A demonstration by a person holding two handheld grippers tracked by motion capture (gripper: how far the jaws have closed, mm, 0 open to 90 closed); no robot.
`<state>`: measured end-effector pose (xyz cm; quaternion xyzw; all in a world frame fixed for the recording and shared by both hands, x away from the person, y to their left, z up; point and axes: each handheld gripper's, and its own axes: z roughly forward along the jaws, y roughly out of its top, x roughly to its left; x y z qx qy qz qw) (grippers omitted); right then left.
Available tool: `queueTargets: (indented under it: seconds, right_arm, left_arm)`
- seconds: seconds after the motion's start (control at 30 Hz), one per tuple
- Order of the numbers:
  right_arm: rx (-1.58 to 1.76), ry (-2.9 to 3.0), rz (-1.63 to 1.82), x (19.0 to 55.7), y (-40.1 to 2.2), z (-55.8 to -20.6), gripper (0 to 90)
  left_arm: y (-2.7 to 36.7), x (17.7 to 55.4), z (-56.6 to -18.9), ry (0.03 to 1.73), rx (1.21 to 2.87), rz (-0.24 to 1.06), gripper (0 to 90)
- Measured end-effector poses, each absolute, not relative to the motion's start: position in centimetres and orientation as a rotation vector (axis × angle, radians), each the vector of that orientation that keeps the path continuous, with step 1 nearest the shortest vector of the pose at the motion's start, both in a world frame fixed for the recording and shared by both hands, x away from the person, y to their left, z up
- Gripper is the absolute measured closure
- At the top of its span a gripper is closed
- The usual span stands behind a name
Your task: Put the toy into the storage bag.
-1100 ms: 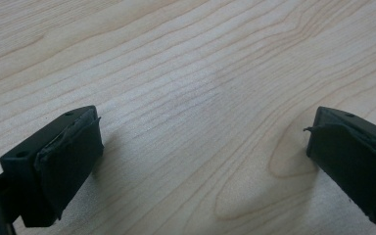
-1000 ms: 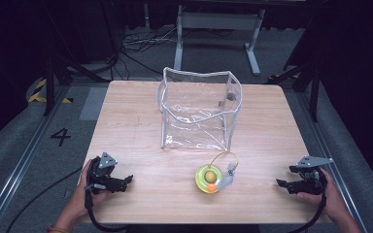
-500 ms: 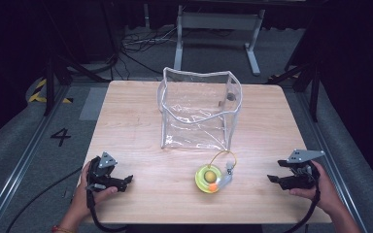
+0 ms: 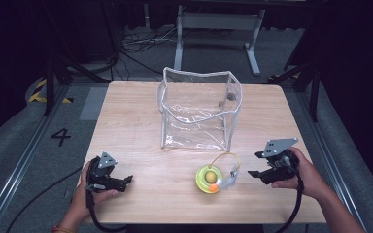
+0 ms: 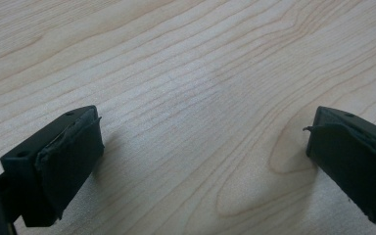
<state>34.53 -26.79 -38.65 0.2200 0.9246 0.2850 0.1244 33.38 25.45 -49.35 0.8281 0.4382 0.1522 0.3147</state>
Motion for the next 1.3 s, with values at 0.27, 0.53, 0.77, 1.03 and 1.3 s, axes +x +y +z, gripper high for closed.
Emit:
queueTargets:
  seconds: [0.27, 0.53, 0.77, 1.03, 1.3]
  right_arm:
    - [0.52, 2.73, 0.801, 35.1, -23.6, -36.5, 32.9]
    - [0.414, 2.731, 0.806, 36.0, -20.6, -34.9, 35.7]
    - [0.388, 2.74, 0.858, 37.1, -18.9, -34.9, 36.2]
    - [0.342, 2.756, 0.863, 37.5, -17.2, -34.6, 44.7]
    - [0.253, 2.837, 0.837, 37.3, -15.8, -34.6, 63.2]
  left_arm:
    - [25.5, 33.4, -49.3, 1.154, 2.183, 0.402, 0.7]
    - [25.5, 33.4, -49.3, 1.155, 2.183, 0.401, 0.7]
    - [25.5, 33.4, -49.3, 1.155, 2.182, 0.4, 0.7]
    - [25.5, 33.4, -49.3, 1.152, 2.184, 0.402, 0.7]
    - [25.5, 33.4, -49.3, 1.152, 2.184, 0.401, 0.8]
